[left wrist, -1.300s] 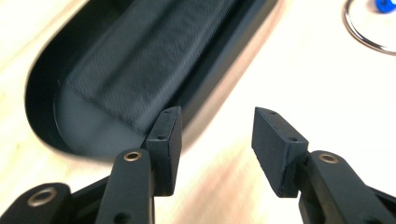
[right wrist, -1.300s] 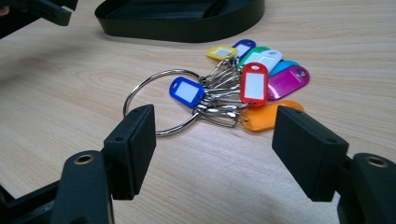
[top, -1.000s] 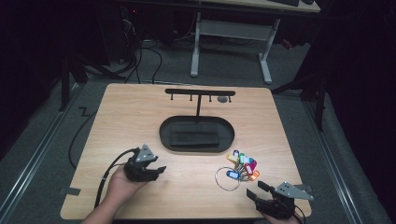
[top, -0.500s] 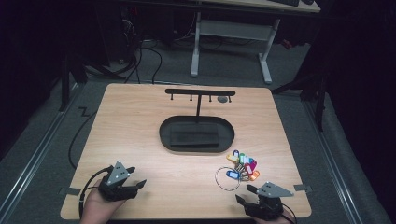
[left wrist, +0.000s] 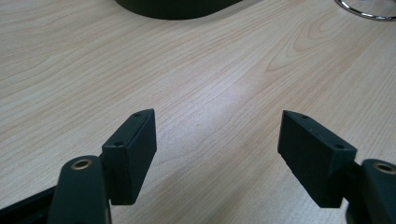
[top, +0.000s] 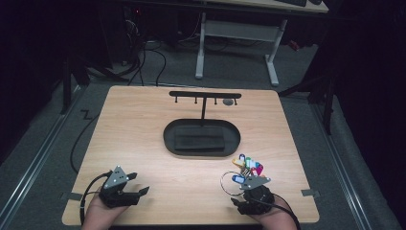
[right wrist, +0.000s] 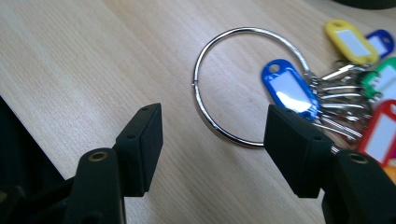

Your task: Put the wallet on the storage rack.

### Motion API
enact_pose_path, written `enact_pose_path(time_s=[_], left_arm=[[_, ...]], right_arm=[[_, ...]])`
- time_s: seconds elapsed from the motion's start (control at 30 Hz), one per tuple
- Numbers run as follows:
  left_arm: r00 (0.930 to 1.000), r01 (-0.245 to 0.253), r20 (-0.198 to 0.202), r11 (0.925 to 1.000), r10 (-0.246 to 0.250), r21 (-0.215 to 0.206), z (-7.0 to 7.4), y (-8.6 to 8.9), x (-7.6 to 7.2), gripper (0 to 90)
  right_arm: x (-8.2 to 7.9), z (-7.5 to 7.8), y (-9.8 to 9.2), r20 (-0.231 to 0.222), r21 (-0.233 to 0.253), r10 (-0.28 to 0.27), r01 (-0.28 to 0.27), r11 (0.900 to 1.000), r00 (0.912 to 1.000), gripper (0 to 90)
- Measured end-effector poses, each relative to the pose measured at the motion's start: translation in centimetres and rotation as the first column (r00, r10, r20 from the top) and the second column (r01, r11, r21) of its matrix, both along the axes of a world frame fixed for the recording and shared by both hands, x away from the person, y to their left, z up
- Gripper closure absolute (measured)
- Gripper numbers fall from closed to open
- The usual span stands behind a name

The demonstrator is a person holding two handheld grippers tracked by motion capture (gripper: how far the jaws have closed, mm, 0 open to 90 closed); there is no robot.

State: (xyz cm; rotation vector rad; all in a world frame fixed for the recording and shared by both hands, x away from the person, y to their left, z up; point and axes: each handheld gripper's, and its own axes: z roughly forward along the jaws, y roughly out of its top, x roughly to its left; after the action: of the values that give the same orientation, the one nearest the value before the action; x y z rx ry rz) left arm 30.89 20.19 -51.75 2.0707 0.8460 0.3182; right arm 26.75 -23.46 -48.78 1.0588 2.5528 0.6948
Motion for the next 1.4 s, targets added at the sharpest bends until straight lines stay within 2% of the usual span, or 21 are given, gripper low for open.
enact_pose_path(time_s=[0.07,0.13,0.2,0.4,0.6,0.7,0.77,0.87,1.0,1.03,1.07,1.2,1.27,1.37,1.4], left_arm=[[1.0000,0.005,-0.004,1.0000,-0.005,0.003,-0.1,0.0,0.0,28.8],[0.9994,0.019,-0.028,0.9997,-0.020,-0.012,-0.4,0.0,0.2,29.3],[0.9992,0.022,-0.032,0.9997,-0.023,-0.010,-0.5,0.0,0.3,29.7],[0.9999,0.013,-0.009,0.9999,-0.013,-0.003,-0.3,0.1,0.1,29.8],[0.9999,0.016,-0.002,0.9998,-0.016,-0.009,-0.2,0.1,0.1,29.8],[0.9997,0.024,-0.002,0.9997,-0.024,-0.004,-0.3,0.0,0.2,29.8],[0.9996,0.026,-0.005,0.9996,-0.026,-0.006,-0.3,0.0,0.2,29.7],[0.9996,0.030,0.000,0.9996,-0.030,0.002,-0.3,0.0,0.2,29.8],[0.9994,0.033,0.008,0.9994,-0.033,0.007,-0.2,0.1,0.2,29.9],[0.9994,0.034,0.007,0.9994,-0.034,0.008,-0.2,0.1,0.2,29.9],[0.9993,0.036,0.008,0.9993,-0.036,0.008,-0.2,0.1,0.2,30.0],[0.9986,0.051,0.010,0.9984,-0.051,0.025,-0.3,0.0,0.2,30.7],[0.9984,0.055,0.013,0.9980,-0.055,0.031,-0.3,0.0,0.1,30.7],[0.9983,0.056,0.016,0.9980,-0.056,0.032,-0.3,0.0,0.1,30.8],[0.9983,0.055,0.016,0.9981,-0.055,0.029,-0.3,0.0,0.0,30.8]], right_arm=[[0.4,-0.1,0.6,-0.030,-0.029,0.021,-0.022,0.999,0.9993,37.7],[0.8,0.0,1.2,-0.075,-0.034,0.041,-0.043,0.998,0.9964,37.6],[1.3,0.1,1.7,-0.084,-0.046,0.051,-0.055,0.997,0.9952,37.9],[2.2,0.0,2.6,-0.139,-0.078,0.054,-0.065,0.995,0.9889,40.4],[3.0,0.0,2.8,-0.210,-0.097,0.058,-0.080,0.992,0.9760,48.4],[3.2,0.0,3.1,-0.238,-0.129,0.079,-0.112,0.985,0.9680,52.2],[3.4,-0.2,3.1,-0.248,-0.137,0.095,-0.132,0.982,0.9641,52.7],[3.8,-0.5,3.1,-0.247,-0.155,0.097,-0.139,0.978,0.9640,54.0],[4.3,-0.5,3.2,-0.252,-0.146,0.098,-0.138,0.980,0.9628,58.6],[4.5,-0.5,3.2,-0.251,-0.140,0.112,-0.151,0.979,0.9614,59.9],[4.6,-0.5,3.3,-0.254,-0.134,0.115,-0.152,0.979,0.9603,61.9],[4.8,-0.5,3.6,-0.270,-0.121,0.124,-0.162,0.979,0.9548,84.1],[4.9,-0.6,3.7,-0.280,-0.097,0.141,-0.174,0.980,0.9498,86.7],[4.9,-0.5,4.0,-0.280,-0.119,0.146,-0.185,0.975,0.9488,87.3],[4.8,-0.5,4.1,-0.282,-0.123,0.136,-0.176,0.977,0.9499,87.3]])
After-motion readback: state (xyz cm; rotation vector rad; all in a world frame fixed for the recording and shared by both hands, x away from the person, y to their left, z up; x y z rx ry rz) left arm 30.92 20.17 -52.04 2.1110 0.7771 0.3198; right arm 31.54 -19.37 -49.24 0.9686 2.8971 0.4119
